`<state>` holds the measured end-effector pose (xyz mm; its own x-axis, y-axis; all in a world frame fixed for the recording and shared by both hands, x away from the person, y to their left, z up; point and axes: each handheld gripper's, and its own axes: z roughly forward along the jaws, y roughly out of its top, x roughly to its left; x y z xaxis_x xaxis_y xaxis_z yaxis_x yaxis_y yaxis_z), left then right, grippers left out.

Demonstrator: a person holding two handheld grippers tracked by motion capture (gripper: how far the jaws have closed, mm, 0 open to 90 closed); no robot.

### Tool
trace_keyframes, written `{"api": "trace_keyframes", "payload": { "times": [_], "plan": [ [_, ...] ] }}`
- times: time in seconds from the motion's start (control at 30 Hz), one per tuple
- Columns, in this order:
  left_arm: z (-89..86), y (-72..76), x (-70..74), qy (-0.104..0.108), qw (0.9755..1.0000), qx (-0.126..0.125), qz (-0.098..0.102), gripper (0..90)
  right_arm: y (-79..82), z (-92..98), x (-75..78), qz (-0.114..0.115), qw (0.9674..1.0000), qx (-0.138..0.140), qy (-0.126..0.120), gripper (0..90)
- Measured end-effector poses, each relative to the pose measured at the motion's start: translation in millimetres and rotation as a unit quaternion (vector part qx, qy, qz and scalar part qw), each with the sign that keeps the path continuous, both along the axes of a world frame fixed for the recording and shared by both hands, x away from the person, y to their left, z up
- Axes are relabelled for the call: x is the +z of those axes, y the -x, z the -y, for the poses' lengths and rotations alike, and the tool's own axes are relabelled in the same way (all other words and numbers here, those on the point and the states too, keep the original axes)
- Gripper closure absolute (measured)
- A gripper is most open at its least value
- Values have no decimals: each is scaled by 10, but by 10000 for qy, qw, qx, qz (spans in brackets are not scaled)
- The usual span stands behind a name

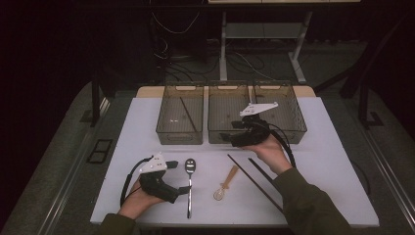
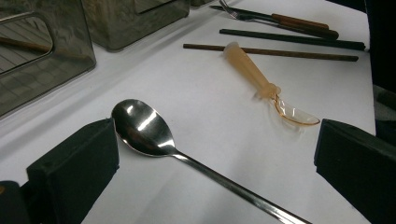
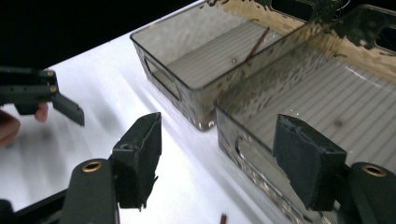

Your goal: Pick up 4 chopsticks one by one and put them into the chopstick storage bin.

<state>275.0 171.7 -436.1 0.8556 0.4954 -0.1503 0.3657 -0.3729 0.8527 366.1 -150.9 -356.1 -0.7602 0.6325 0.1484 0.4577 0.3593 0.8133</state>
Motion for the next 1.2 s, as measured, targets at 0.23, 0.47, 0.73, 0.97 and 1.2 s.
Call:
{"api": "trace_keyframes", "payload": {
  "times": [0.23, 0.47, 0.73, 0.97, 1.2],
  "plan": [
    [1, 4, -9, -84, 10000, 53, 10, 0, 171, 212, -121, -168, 9997, -24, 201, 336],
    [-1, 2, -9, -108, 9999, 50, 37, 0, 411, 382, -257, -221, 9984, 41, 517, 393],
    [7, 5, -14, -109, 9999, 68, 16, 0, 661, 555, -454, -406, 9967, 39, 696, 486],
    [2, 9, -8, -105, 9999, 77, 9, 0, 881, 715, -546, -620, 9949, 2, 793, 587],
    [6, 13, -7, -114, 9999, 79, 20, 0, 1103, 827, -590, -691, 9937, 4, 887, 667]
  ]
}}
